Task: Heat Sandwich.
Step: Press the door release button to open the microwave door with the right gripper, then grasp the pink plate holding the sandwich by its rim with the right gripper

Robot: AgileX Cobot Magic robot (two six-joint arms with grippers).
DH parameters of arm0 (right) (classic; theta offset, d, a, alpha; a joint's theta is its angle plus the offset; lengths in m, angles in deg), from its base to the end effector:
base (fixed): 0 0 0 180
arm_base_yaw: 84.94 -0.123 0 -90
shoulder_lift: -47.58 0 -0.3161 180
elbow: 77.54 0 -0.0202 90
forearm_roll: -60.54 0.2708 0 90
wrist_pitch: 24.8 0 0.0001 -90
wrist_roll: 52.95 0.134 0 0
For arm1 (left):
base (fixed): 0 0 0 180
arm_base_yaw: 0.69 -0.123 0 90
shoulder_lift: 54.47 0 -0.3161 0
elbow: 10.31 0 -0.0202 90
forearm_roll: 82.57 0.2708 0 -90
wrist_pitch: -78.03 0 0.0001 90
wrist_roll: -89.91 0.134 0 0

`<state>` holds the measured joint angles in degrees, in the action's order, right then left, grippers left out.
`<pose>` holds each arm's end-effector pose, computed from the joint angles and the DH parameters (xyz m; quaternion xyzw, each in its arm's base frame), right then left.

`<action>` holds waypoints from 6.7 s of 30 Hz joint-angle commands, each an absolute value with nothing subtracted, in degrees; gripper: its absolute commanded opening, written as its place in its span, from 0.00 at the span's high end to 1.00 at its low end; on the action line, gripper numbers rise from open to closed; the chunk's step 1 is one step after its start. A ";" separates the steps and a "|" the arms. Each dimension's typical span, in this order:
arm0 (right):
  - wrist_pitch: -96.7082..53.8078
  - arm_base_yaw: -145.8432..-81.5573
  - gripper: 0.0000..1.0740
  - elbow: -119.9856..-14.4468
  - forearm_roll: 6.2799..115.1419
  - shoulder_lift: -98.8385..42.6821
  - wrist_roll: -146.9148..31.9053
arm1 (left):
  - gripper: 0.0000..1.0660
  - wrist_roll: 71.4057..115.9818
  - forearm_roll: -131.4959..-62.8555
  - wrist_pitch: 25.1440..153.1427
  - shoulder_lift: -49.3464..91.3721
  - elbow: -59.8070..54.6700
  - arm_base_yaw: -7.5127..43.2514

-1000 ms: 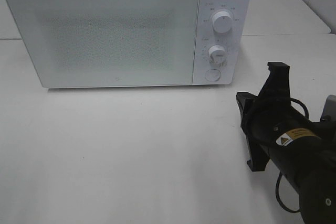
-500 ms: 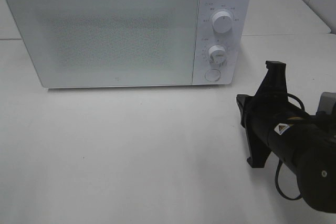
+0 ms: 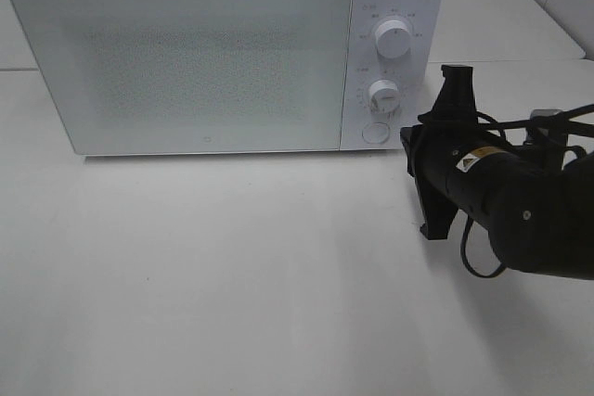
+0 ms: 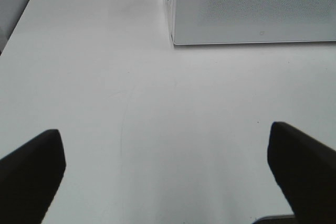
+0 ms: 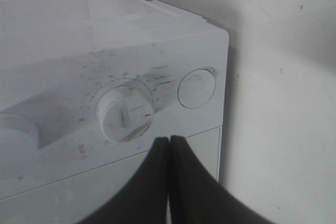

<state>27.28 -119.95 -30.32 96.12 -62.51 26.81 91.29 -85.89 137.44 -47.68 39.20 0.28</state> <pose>0.3160 0.1463 0.1349 0.5613 0.5871 0.4452 0.3769 0.0207 -0.0070 0.2694 0.0181 0.8462 -0.0271 0.5319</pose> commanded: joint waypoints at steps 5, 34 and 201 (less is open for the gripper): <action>25.22 -118.17 1.00 -35.53 91.65 -67.50 28.18 | 0.05 91.34 -85.77 136.99 -49.00 39.43 0.05; 22.35 -115.08 0.99 -47.22 93.25 -78.73 27.95 | 0.05 91.34 -85.77 136.99 -48.95 39.43 0.05; -47.26 -119.03 0.91 -35.13 87.47 -38.79 -60.80 | 0.05 91.34 -85.77 136.99 -48.95 39.43 0.05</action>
